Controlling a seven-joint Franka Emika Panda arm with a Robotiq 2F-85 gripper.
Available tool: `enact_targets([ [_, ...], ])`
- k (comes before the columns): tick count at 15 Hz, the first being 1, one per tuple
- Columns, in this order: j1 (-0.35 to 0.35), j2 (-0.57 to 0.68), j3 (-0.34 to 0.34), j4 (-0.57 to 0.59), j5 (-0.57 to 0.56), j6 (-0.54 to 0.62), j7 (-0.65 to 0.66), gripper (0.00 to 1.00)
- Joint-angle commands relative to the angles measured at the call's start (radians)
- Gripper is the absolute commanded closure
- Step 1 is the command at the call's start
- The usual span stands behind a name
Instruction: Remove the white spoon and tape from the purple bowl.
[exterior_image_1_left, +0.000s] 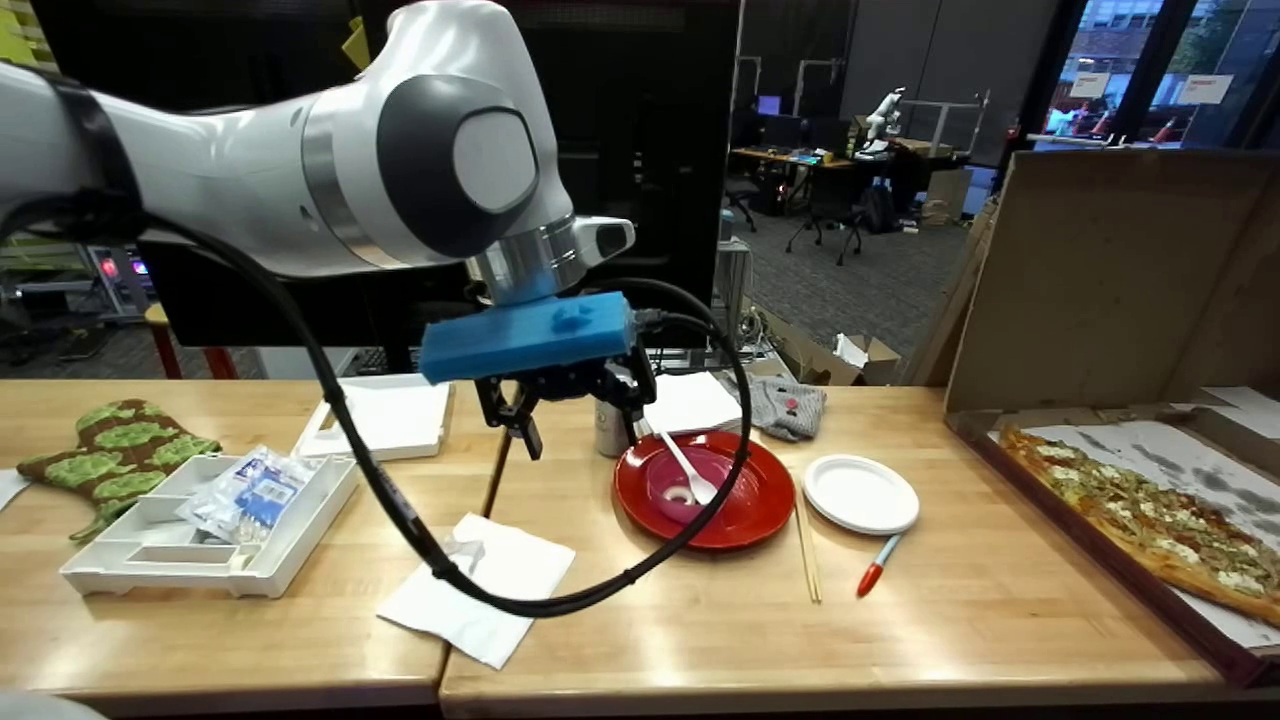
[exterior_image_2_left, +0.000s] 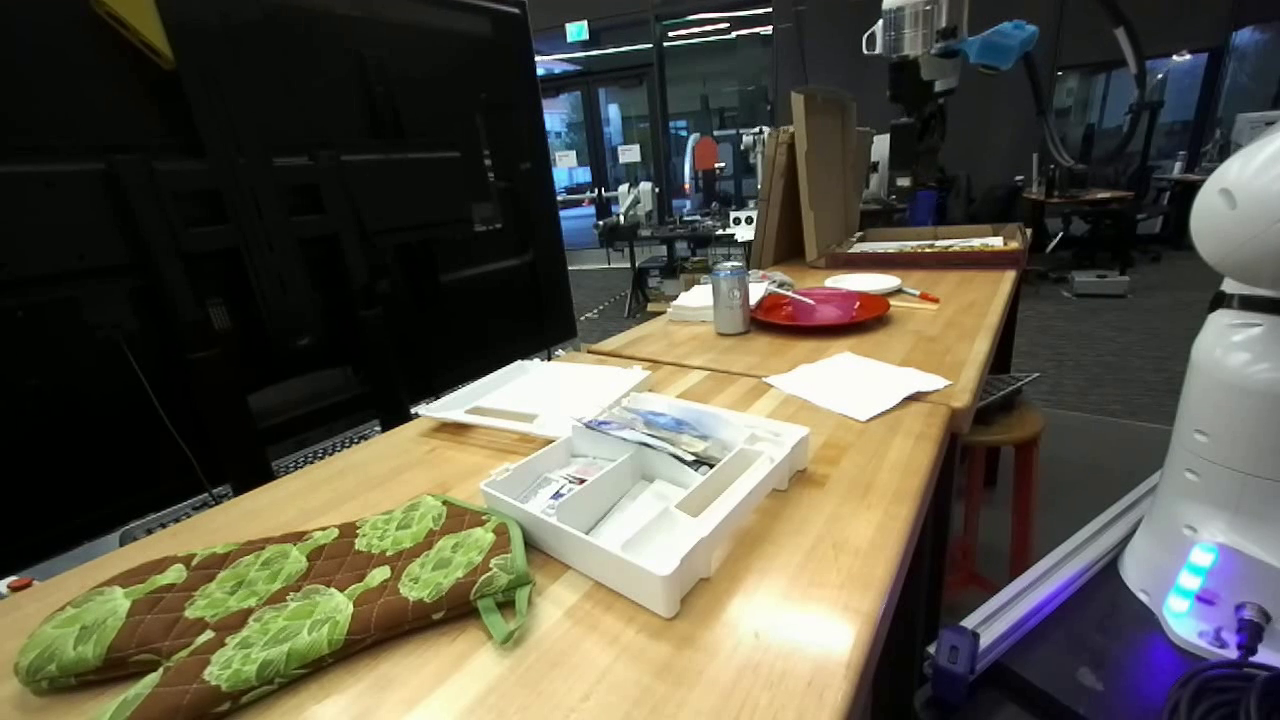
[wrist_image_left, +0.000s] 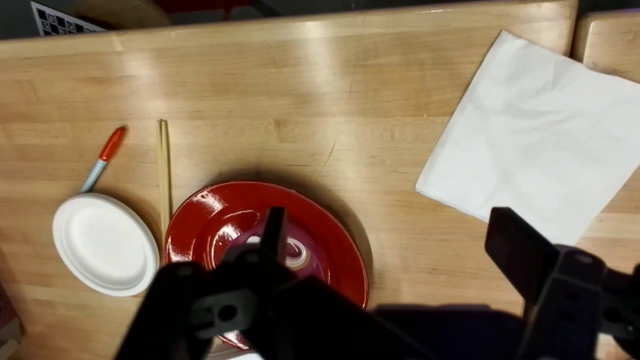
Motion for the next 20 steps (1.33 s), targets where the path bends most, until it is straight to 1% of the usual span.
enact_targets([
  [1,0.006,0.000,-0.005,0.003,-0.003,-0.004,0.003,0.00],
  [2,0.006,0.000,-0.005,0.003,-0.003,-0.004,0.003,0.00],
  [3,0.000,0.002,0.002,-0.005,-0.027,0.014,0.004,0.00],
  [4,0.007,-0.007,-0.004,-0.017,-0.043,0.035,-0.027,0.00],
  [6,0.018,-0.039,-0.015,-0.051,-0.087,0.125,-0.079,0.00],
  [7,0.013,-0.046,-0.009,-0.060,-0.117,0.165,-0.089,0.00],
  [10,0.028,-0.040,-0.023,-0.068,-0.173,0.247,-0.186,0.00],
  [12,0.054,-0.026,-0.046,-0.069,-0.174,0.309,-0.264,0.00],
  [14,0.097,-0.004,-0.088,-0.067,-0.142,0.365,-0.358,0.00],
  [16,0.147,0.011,-0.136,-0.067,-0.086,0.409,-0.458,0.00],
  [18,0.208,0.040,-0.196,-0.047,0.019,0.427,-0.559,0.00],
  [20,0.269,0.067,-0.252,-0.024,0.144,0.416,-0.672,0.00],
])
